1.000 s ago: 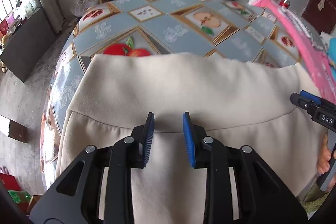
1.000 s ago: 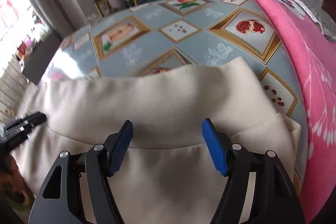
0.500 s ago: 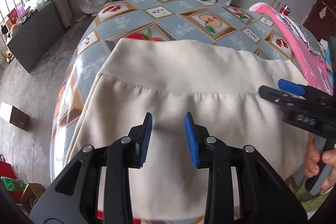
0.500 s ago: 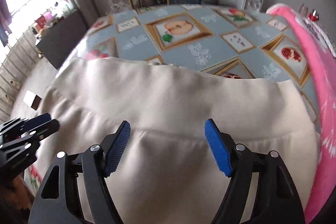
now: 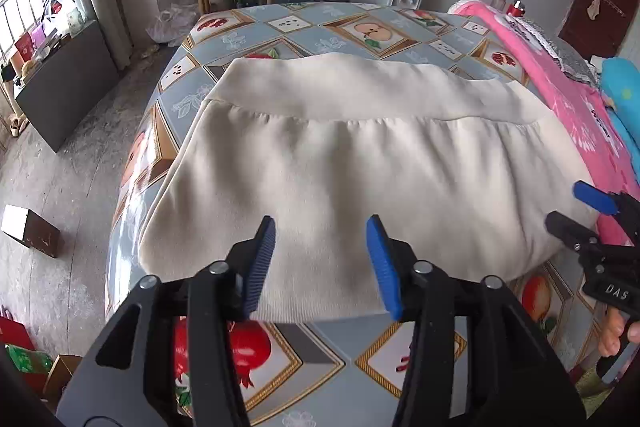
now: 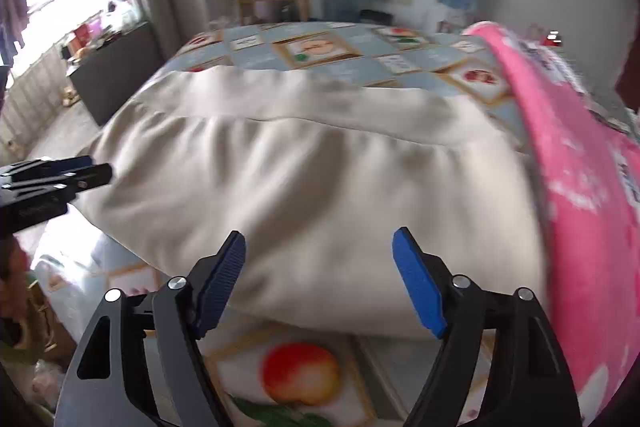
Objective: Fold large clothes
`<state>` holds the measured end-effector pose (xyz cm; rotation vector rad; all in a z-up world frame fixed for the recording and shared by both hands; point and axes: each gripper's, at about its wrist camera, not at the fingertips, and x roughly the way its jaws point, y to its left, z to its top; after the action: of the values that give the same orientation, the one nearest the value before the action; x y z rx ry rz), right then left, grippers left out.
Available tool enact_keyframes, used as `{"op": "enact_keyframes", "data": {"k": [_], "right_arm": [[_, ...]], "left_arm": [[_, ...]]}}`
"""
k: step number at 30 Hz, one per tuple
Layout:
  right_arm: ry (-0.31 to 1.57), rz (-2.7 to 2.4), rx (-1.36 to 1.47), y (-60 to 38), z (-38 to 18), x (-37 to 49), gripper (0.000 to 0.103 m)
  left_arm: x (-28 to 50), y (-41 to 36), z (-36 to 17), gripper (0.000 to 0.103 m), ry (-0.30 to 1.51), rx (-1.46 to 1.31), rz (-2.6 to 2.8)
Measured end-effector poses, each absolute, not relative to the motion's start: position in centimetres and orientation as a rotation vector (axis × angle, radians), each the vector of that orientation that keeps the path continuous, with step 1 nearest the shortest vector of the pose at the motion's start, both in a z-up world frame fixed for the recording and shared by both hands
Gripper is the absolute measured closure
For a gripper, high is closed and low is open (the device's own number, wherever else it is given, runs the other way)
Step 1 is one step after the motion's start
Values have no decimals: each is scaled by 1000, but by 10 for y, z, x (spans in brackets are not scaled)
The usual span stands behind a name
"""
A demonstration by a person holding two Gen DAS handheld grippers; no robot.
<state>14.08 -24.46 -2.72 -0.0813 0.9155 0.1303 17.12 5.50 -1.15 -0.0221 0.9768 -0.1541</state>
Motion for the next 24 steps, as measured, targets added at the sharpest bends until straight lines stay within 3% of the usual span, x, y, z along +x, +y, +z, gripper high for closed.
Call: {"op": "enact_keyframes", "data": {"k": [5,10,12,15,24], "right_arm": [[996,26,-28,-280,-60,127,27],[958,55,-29,-271,-36,115,27],[904,71,-18,-267,-20,105,27],[833,85,11,-262,0,86,14],[696,9,4,-252,42,46,6]], "left_arm": [[163,50,-26,49,989,-20,-159],[147,53,-15,44,941,-62,-192],[134,52,-4,35,903,-46,-202],[114,47,14,22,859,-31,-240],[67,16,63,7,720,101,-219]]}}
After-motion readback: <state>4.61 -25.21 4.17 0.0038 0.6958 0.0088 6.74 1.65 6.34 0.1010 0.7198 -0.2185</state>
